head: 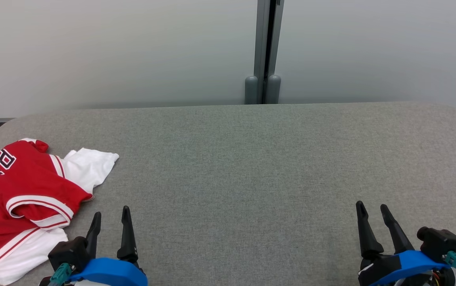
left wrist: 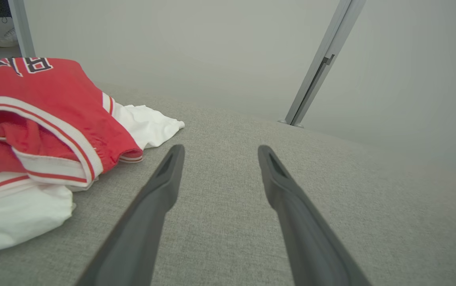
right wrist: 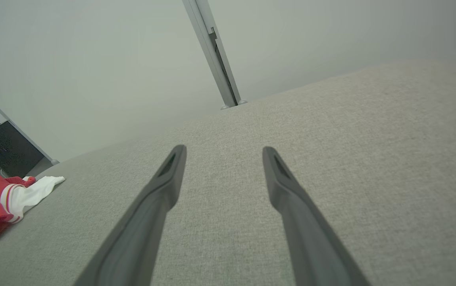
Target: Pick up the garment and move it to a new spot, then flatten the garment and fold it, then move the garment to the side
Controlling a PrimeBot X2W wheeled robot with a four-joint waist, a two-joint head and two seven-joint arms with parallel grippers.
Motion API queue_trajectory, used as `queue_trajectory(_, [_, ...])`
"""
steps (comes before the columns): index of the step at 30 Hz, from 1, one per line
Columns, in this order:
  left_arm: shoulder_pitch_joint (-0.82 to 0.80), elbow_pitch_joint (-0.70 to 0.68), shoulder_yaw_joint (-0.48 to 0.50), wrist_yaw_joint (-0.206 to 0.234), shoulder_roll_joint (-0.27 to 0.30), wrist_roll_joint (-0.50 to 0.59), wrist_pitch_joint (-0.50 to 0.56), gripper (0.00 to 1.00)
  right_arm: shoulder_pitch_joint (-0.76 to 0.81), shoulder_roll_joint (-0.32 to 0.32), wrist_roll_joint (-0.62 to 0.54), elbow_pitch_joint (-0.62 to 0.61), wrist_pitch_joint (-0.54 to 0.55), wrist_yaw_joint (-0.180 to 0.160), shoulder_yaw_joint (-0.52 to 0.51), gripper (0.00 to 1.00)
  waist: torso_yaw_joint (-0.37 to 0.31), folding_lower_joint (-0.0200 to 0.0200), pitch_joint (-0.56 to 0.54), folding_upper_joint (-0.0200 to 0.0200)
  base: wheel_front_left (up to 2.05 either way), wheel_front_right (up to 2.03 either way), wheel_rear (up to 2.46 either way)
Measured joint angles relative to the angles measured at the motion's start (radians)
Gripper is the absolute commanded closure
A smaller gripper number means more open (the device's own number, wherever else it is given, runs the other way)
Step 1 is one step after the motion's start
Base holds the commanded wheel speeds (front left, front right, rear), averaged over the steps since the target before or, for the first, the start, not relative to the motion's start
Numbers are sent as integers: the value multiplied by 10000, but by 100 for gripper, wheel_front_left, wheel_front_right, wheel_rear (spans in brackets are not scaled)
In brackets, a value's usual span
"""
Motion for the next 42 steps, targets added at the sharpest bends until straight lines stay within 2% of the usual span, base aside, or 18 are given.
queue_trajectory(24, [12,-35,-403,359,196,1377,-278,0,35,-21,-1475,40,-234,2,-19,0,106,0,14,0,0,0,0])
queue_trajectory(29, [49,-44,-395,395,190,1396,-199,0,61,-27,-1812,-6,-311,4,-21,0,127,1,0,0,0,0,0])
queue_trajectory(42, [148,-205,-464,456,247,1344,-40,0,77,-29,-1733,-46,-311,13,-48,0,128,0,-13,0,0,0,0])
